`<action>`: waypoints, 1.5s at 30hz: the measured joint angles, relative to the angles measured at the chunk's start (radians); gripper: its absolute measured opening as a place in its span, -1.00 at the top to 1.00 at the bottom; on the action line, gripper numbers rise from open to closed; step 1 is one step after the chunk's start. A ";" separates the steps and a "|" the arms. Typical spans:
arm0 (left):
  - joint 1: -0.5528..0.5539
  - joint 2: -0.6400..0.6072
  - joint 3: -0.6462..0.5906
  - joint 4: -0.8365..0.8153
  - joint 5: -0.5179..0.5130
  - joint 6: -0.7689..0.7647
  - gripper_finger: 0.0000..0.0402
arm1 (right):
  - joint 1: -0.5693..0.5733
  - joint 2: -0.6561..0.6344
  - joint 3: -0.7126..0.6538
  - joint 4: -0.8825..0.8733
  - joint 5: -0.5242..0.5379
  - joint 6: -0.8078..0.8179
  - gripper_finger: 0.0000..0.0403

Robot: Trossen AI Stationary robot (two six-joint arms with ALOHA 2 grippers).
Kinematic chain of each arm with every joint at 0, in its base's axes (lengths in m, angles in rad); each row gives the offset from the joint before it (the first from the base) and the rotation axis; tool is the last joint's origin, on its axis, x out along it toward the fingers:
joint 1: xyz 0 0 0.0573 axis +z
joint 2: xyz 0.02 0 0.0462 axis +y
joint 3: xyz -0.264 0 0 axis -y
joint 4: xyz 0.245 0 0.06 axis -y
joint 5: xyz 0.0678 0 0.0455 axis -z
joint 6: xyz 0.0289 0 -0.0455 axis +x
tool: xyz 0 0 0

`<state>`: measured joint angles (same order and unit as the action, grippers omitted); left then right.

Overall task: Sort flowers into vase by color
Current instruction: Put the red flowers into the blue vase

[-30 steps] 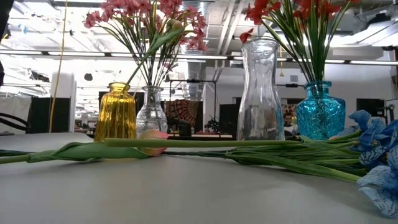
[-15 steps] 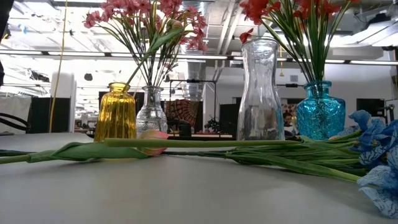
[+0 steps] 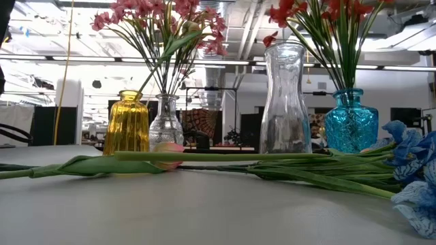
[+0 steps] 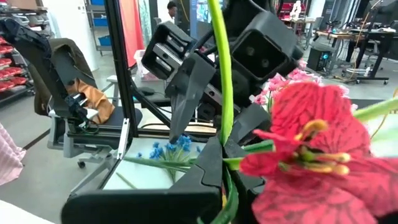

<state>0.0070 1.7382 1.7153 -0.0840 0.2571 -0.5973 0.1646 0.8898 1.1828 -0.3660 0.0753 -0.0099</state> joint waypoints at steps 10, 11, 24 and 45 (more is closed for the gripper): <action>0.006 0.000 0.000 -0.017 0.017 -0.050 0.27 | 0.000 0.000 0.000 0.001 0.002 -0.002 0.88; 0.005 0.000 0.000 -0.016 0.017 -0.044 0.27 | 0.000 0.000 0.000 0.003 0.002 -0.002 0.88; 0.001 0.014 0.001 -0.014 0.035 -0.043 0.27 | -0.003 0.000 0.000 0.018 0.029 -0.002 0.88; -0.001 0.015 0.001 -0.026 -0.001 0.056 0.94 | -0.003 0.000 0.000 0.019 0.039 -0.024 0.77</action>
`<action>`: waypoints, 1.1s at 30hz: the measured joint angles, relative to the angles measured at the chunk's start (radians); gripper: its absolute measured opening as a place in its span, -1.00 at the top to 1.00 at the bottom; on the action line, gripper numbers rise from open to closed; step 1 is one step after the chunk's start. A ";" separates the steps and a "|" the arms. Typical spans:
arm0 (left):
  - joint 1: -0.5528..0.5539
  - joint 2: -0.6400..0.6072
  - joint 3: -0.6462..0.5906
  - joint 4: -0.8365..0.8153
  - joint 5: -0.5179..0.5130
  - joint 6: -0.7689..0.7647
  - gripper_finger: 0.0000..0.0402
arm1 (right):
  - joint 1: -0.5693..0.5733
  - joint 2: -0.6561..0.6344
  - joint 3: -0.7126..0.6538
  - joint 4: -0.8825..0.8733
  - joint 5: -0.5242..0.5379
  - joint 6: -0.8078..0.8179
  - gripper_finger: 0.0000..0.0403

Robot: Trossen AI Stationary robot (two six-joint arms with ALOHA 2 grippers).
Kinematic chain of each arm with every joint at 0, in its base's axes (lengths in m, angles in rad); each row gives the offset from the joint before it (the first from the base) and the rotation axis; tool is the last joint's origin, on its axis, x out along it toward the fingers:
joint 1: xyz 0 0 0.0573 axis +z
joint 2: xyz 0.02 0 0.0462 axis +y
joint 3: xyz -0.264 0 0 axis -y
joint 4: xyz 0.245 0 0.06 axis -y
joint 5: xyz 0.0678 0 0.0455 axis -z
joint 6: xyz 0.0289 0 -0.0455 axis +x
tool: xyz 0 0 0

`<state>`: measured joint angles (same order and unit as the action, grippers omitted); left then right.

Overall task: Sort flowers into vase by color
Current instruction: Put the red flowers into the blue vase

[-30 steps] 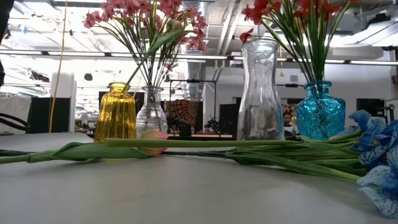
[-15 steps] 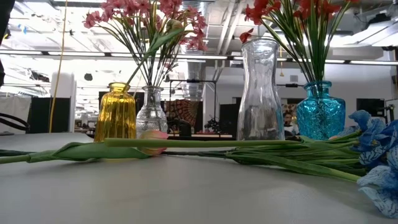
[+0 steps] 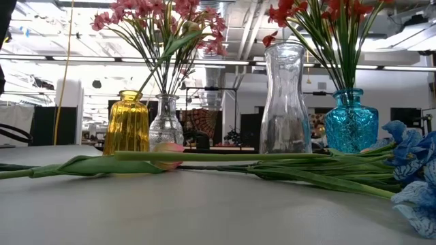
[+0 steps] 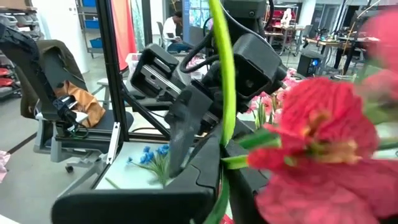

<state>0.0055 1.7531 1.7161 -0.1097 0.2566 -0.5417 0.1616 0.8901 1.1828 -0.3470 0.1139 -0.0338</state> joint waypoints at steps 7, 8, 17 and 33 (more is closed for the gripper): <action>0.000 0.000 0.000 0.000 -0.008 0.005 0.97 | 0.000 0.000 0.000 -0.005 -0.013 0.056 0.75; 0.000 0.000 0.000 0.000 -0.008 0.009 0.98 | 0.000 0.000 0.000 -0.004 -0.026 0.057 0.75; 0.007 0.000 0.000 0.001 -0.031 0.095 0.99 | 0.001 0.000 0.000 -0.002 -0.063 0.061 0.70; 0.023 -0.058 0.006 0.029 -0.185 0.262 0.99 | -0.036 0.000 0.000 -0.008 -0.062 0.159 -0.21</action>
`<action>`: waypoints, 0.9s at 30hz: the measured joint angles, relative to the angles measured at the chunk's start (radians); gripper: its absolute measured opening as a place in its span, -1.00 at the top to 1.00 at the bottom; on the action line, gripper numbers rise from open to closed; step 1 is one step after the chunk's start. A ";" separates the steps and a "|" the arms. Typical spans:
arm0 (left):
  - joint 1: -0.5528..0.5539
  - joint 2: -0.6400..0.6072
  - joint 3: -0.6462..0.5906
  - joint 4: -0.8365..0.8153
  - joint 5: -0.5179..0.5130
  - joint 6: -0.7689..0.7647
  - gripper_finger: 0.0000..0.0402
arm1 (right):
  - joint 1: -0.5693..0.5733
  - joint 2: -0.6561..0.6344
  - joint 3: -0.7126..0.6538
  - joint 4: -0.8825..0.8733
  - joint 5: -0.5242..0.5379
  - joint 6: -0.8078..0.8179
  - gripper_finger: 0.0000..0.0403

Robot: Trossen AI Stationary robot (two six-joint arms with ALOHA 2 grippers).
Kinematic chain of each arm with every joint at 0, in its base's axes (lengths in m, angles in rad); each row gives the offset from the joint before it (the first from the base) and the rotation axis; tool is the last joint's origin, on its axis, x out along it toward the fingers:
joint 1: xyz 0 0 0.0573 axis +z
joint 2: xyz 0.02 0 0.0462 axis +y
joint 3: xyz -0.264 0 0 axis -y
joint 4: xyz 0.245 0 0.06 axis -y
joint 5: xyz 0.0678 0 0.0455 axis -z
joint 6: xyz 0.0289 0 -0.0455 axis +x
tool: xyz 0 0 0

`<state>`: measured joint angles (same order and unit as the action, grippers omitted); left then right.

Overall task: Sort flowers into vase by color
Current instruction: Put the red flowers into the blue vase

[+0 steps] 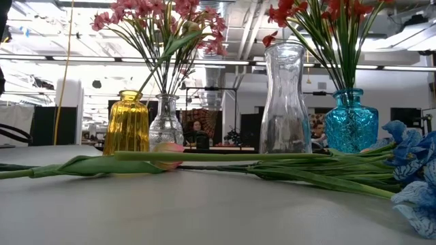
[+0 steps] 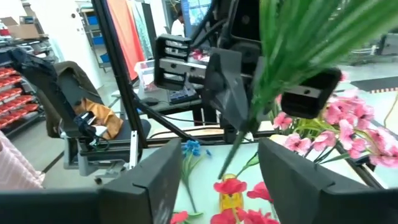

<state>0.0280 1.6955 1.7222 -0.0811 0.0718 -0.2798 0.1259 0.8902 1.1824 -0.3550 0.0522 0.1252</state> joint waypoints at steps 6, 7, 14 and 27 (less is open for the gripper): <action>-0.001 0.004 0.000 0.031 -0.001 0.008 0.99 | -0.030 0.006 0.000 0.017 0.000 -0.003 -0.26; -0.002 0.005 0.000 0.031 -0.002 0.014 0.99 | -0.034 0.011 0.000 0.033 0.000 -0.004 -0.26; -0.013 0.006 -0.003 0.038 -0.019 0.029 0.99 | -0.038 0.083 0.000 0.185 0.001 -0.179 -0.26; -0.016 0.007 -0.003 -0.009 -0.024 0.066 0.99 | -0.030 0.143 0.000 0.337 0.031 -0.255 0.03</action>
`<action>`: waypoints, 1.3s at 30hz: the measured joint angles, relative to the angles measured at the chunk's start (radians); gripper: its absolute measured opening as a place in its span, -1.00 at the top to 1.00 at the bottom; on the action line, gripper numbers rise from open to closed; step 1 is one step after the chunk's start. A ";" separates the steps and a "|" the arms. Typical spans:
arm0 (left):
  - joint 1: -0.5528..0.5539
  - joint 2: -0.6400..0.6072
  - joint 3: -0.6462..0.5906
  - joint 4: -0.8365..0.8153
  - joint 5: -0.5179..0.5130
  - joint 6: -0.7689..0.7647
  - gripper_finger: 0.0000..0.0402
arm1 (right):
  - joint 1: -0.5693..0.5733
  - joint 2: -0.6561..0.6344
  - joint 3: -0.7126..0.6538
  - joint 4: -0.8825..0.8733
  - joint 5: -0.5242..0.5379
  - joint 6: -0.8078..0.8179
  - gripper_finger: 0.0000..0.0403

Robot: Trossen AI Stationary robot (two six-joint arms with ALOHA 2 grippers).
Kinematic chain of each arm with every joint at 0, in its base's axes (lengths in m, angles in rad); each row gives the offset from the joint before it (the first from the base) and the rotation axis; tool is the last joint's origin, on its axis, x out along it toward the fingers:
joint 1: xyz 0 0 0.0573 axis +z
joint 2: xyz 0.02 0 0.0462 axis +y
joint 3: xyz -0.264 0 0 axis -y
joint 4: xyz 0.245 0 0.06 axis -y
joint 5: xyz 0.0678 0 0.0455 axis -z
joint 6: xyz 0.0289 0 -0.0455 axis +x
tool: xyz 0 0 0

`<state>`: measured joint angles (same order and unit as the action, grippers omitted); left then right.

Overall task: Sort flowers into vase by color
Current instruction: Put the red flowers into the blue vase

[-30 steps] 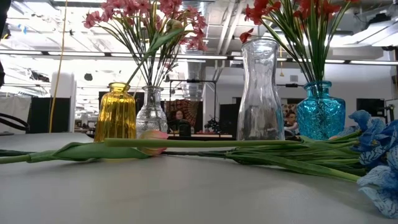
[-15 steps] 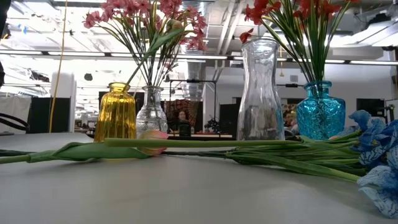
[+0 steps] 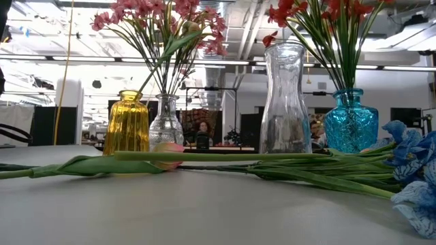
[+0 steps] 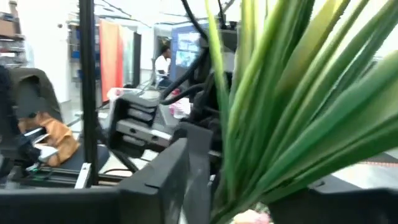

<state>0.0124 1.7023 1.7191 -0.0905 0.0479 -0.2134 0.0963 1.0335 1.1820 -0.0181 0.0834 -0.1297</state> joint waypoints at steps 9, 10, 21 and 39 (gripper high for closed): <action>0.000 0.001 -0.001 -0.013 0.000 0.046 0.94 | 0.000 -0.006 0.000 -0.009 0.003 0.049 0.84; 0.000 0.001 -0.001 -0.012 0.008 0.067 0.91 | 0.000 -0.007 0.000 -0.010 0.002 0.050 0.84; 0.000 0.001 -0.001 -0.010 0.042 0.115 0.32 | 0.002 -0.139 0.000 -0.157 0.002 0.084 0.82; 0.000 0.000 -0.001 -0.063 0.042 0.113 0.20 | 0.002 -0.501 0.001 -0.420 0.003 0.126 0.81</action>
<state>0.0128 1.7027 1.7180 -0.1539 0.0902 -0.1001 0.0982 0.5321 1.1831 -0.4378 0.0866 -0.0039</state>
